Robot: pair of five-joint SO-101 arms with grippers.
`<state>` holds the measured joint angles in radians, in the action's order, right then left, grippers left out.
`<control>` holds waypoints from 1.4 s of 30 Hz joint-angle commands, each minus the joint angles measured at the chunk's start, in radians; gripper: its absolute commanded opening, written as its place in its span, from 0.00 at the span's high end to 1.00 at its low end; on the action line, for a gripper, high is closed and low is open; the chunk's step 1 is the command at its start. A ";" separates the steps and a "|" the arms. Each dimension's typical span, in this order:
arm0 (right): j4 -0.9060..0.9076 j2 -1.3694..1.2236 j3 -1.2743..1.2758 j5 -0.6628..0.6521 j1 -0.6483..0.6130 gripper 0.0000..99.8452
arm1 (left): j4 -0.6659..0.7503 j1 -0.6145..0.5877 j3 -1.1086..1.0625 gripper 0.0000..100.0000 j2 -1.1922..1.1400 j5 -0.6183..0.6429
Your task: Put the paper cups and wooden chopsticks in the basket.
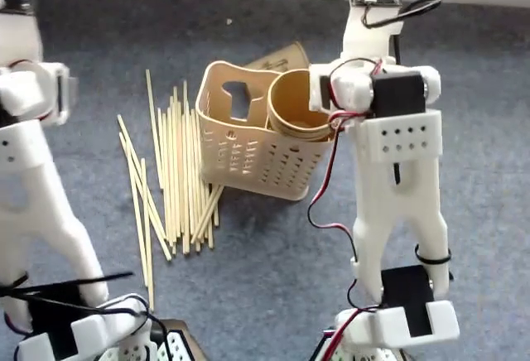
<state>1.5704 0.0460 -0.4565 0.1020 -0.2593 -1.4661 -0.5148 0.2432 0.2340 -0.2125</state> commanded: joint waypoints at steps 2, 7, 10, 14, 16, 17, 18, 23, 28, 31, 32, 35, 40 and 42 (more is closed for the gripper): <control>0.045 -0.027 -0.008 0.009 0.008 0.73 | 0.175 -0.127 -0.097 0.82 0.024 -0.008; 0.045 -0.091 0.002 0.003 0.028 0.73 | 0.347 -0.214 -0.254 0.82 0.030 -0.008; 0.041 -0.162 0.035 0.003 0.028 0.73 | 0.423 -0.262 -0.317 0.82 0.030 -0.008; 0.048 -0.257 0.054 0.003 0.031 0.77 | 0.491 -0.295 -0.389 0.82 0.031 -0.008; 0.048 -0.282 0.051 0.000 0.031 0.86 | 0.522 -0.306 -0.417 0.82 0.031 -0.009; 0.045 -0.286 0.047 -0.023 0.031 0.92 | 0.537 -0.311 -0.430 0.82 0.031 -0.009; 0.042 -0.285 0.045 -0.066 0.031 0.97 | 0.552 -0.315 -0.444 0.82 0.031 -0.009; 0.033 -0.234 0.041 -0.118 0.061 1.00 | 0.600 -0.320 -0.496 0.82 0.031 -0.009; 0.107 -0.186 -0.074 -0.146 0.120 1.00 | 0.603 -0.314 -0.507 0.82 0.027 -0.009; 0.188 -0.186 -0.173 -0.158 0.143 1.00 | 0.603 -0.314 -0.507 0.82 0.025 -0.009; 0.193 -0.183 -0.197 -0.158 0.150 1.00 | 0.603 -0.314 -0.507 0.82 0.024 -0.009; 0.193 -0.185 -0.222 -0.163 0.183 1.00 | 0.598 -0.314 -0.509 0.82 0.024 -0.009; 0.194 -0.179 -0.206 -0.176 0.223 1.00 | 0.597 -0.317 -0.509 0.82 0.022 -0.009; 0.194 -0.179 -0.205 -0.178 0.231 1.00 | 0.600 -0.314 -0.522 0.82 0.027 -0.009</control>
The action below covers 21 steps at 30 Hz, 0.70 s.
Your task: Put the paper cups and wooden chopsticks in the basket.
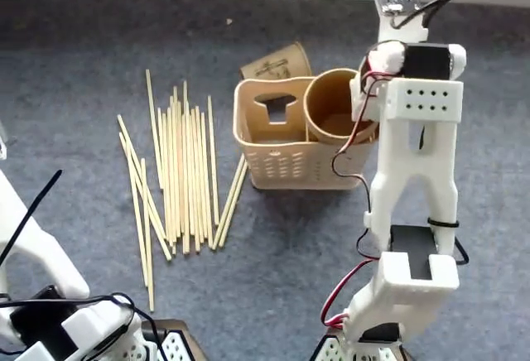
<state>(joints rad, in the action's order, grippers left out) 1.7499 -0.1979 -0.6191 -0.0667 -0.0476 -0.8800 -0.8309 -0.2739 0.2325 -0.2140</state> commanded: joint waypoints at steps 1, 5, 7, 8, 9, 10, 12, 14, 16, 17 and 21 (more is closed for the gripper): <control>0.015 0.064 -0.039 -0.011 0.024 1.00 | 0.015 0.004 -0.016 0.82 0.031 -0.008; 0.013 0.035 0.031 -0.034 0.081 0.99 | 0.017 0.004 -0.022 0.82 0.031 -0.008; 0.012 0.018 0.061 -0.040 0.101 0.99 | 0.017 0.005 -0.022 0.82 0.031 -0.008; 0.012 0.012 0.065 -0.040 0.110 0.99 | 0.017 0.013 -0.021 0.82 0.031 -0.008; 0.010 0.005 0.068 -0.041 0.117 0.99 | 0.015 0.024 -0.021 0.82 0.033 -0.008; 0.010 0.001 0.068 -0.041 0.120 0.99 | 0.012 0.031 -0.022 0.82 0.033 -0.008; 0.010 -0.001 0.067 -0.043 0.128 0.99 | 0.011 0.036 -0.024 0.82 0.030 -0.008; 0.013 -0.001 0.067 -0.072 0.145 0.99 | 0.011 0.036 -0.024 0.82 0.028 -0.008; 0.013 -0.001 0.067 -0.080 0.182 0.99 | 0.011 0.035 -0.024 0.82 0.028 -0.008; 0.012 -0.001 0.067 -0.081 0.202 0.99 | 0.011 0.035 -0.024 0.82 0.027 -0.008; 0.012 -0.005 0.074 -0.114 0.234 0.99 | 0.011 0.047 -0.024 0.82 0.027 -0.008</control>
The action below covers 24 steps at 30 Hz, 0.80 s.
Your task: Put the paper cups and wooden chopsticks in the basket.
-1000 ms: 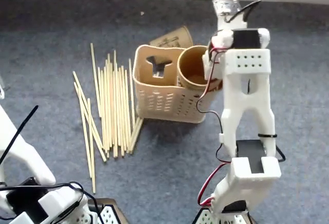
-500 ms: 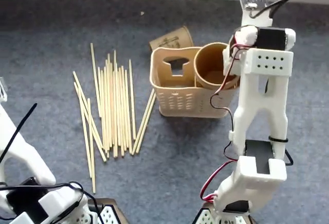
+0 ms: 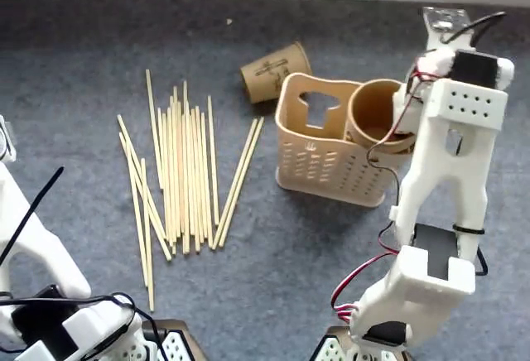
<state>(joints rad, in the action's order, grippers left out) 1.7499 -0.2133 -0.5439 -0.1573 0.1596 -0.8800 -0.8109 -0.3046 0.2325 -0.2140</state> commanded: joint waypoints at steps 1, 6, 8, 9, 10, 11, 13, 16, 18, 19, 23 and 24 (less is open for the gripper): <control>0.012 0.010 -0.001 -0.025 0.024 0.99 | 0.011 0.041 0.007 0.82 0.025 -0.008; 0.013 0.010 0.002 -0.023 -0.008 0.98 | 0.012 0.128 -0.018 0.82 0.031 -0.008; 0.015 0.012 0.002 -0.020 -0.019 0.95 | 0.011 0.168 -0.013 0.82 0.031 -0.008; 0.015 0.015 0.002 -0.020 -0.021 0.91 | 0.011 0.188 -0.013 0.82 0.033 -0.009; 0.015 0.015 0.001 -0.020 -0.022 0.88 | 0.011 0.214 -0.008 0.82 0.033 -0.028; 0.015 0.015 0.001 -0.020 -0.022 0.84 | 0.009 0.240 0.004 0.82 0.033 -0.046; 0.015 0.015 0.001 -0.020 -0.022 0.76 | -0.040 0.288 0.045 0.82 0.024 -0.055; 0.015 0.019 -0.012 -0.020 -0.022 0.68 | -0.180 0.369 0.148 0.82 0.024 -0.055; 0.015 0.039 -0.050 -0.017 -0.035 0.66 | -0.287 0.429 0.239 0.82 0.022 -0.055; 0.015 0.054 -0.070 0.000 -0.042 0.66 | -0.342 0.460 0.285 0.82 0.022 -0.054; 0.015 0.165 -0.143 0.048 -0.084 0.66 | -0.551 0.576 0.414 0.82 0.021 0.006; 0.015 0.202 -0.159 0.051 -0.096 0.66 | -0.594 0.601 0.430 0.81 0.021 0.028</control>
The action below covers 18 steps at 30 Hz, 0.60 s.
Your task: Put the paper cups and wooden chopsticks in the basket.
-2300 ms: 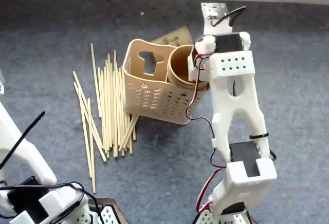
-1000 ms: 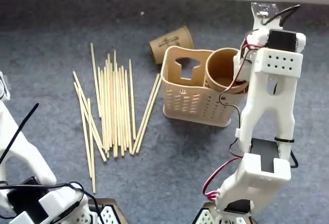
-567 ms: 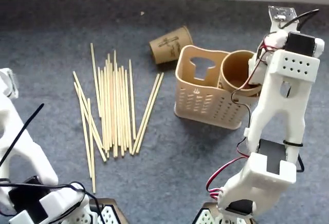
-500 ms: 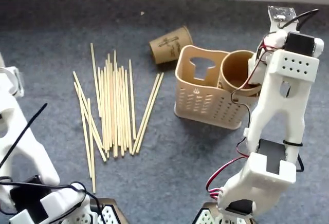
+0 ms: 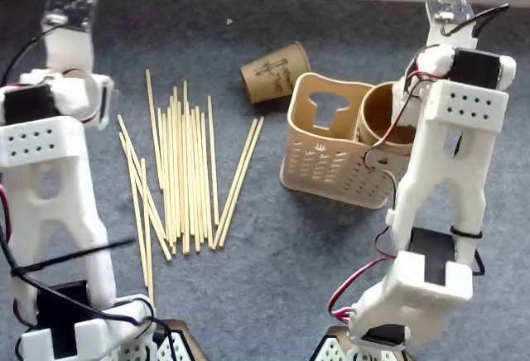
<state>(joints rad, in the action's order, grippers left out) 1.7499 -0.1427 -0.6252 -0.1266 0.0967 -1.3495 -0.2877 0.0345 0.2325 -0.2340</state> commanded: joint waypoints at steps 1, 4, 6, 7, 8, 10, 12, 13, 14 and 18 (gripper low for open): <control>0.015 0.171 -0.088 0.020 -0.047 0.66 | -0.157 0.097 0.102 0.80 0.021 0.072; 0.015 0.311 -0.094 0.020 -0.068 0.66 | -0.209 0.131 0.101 0.71 0.021 0.121; 0.015 0.421 -0.093 0.020 -0.068 0.66 | -0.213 0.143 0.091 0.68 0.004 0.126; 0.015 0.478 -0.093 0.020 -0.067 0.66 | -0.212 0.147 0.091 0.67 -0.018 0.126; 0.016 0.544 -0.088 0.020 -0.067 0.66 | -0.212 0.148 0.090 0.67 -0.042 0.126; 0.016 0.687 -0.018 0.020 -0.065 0.66 | -0.213 0.147 0.082 0.67 -0.105 0.126; 0.015 0.860 0.124 0.020 -0.071 0.66 | -0.213 0.142 0.087 0.67 -0.182 0.127; 0.013 0.952 0.214 0.020 -0.073 0.66 | -0.213 0.139 0.093 0.67 -0.216 0.127; 0.012 1.043 0.303 0.014 -0.073 0.66 | -0.210 0.139 0.093 0.67 -0.248 0.127; -0.019 1.414 0.727 -0.028 -0.073 0.66 | -0.210 0.142 0.114 0.67 -0.286 0.127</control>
<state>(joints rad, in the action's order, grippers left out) 1.7530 1.0004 -0.2064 -0.1174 0.0338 -1.5612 -0.1557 0.0974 -0.0514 -0.1174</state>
